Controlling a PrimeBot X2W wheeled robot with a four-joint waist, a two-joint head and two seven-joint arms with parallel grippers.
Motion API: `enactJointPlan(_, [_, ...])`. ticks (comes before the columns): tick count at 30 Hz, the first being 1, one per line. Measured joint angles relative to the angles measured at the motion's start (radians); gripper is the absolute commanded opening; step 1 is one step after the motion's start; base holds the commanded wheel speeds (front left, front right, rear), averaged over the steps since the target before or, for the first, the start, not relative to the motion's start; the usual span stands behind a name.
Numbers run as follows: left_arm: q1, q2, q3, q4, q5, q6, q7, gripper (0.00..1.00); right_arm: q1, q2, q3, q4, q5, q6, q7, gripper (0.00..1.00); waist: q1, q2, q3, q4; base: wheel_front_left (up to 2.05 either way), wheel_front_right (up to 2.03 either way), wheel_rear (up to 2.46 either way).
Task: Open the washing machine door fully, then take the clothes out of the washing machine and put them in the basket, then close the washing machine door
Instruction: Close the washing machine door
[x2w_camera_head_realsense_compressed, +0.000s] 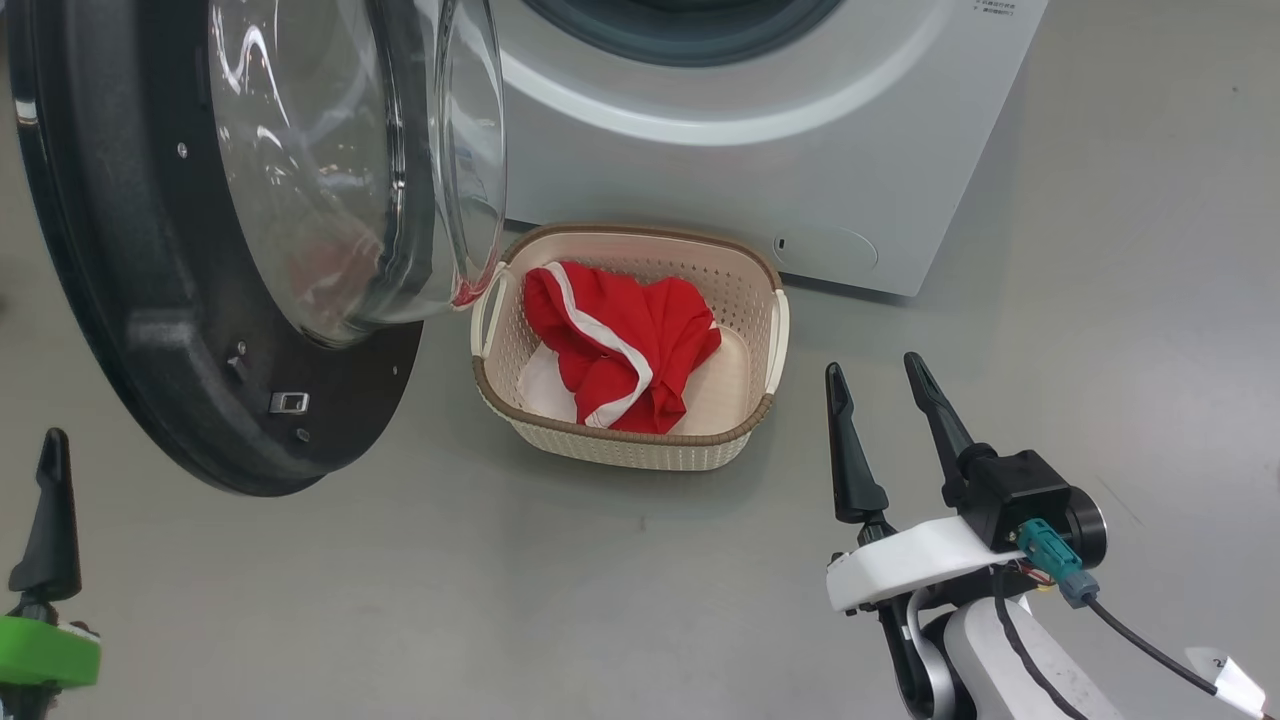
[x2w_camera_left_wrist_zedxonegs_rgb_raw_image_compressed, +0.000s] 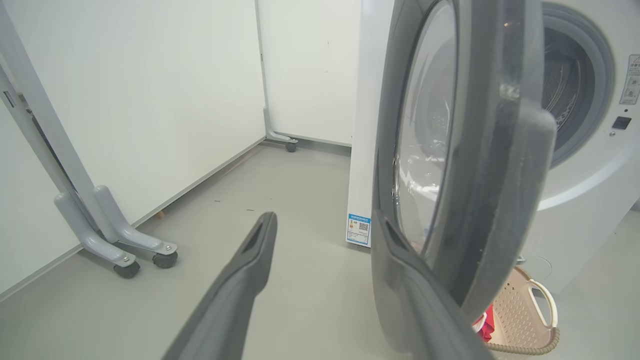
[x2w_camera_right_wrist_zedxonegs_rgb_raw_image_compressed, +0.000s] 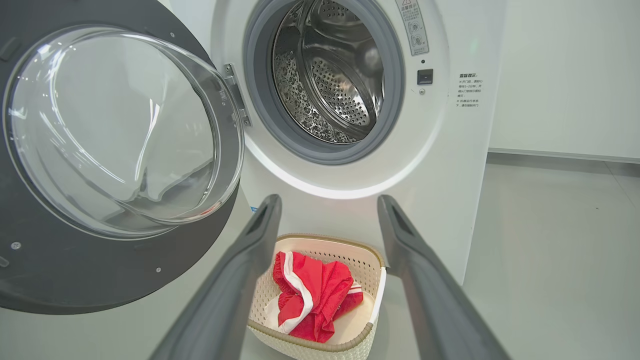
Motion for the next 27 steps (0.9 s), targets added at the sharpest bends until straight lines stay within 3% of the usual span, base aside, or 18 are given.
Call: enactJointPlan(27, [-0.006, 0.015, -0.058, 0.099, 0.037, -0.004, -0.017, 1.0, 0.019, 0.001, 0.003, 0.003, 0.0, 0.0, 0.0, 1.0, 0.0, 0.0, -0.029, 0.001, 0.0, 0.0, 0.0])
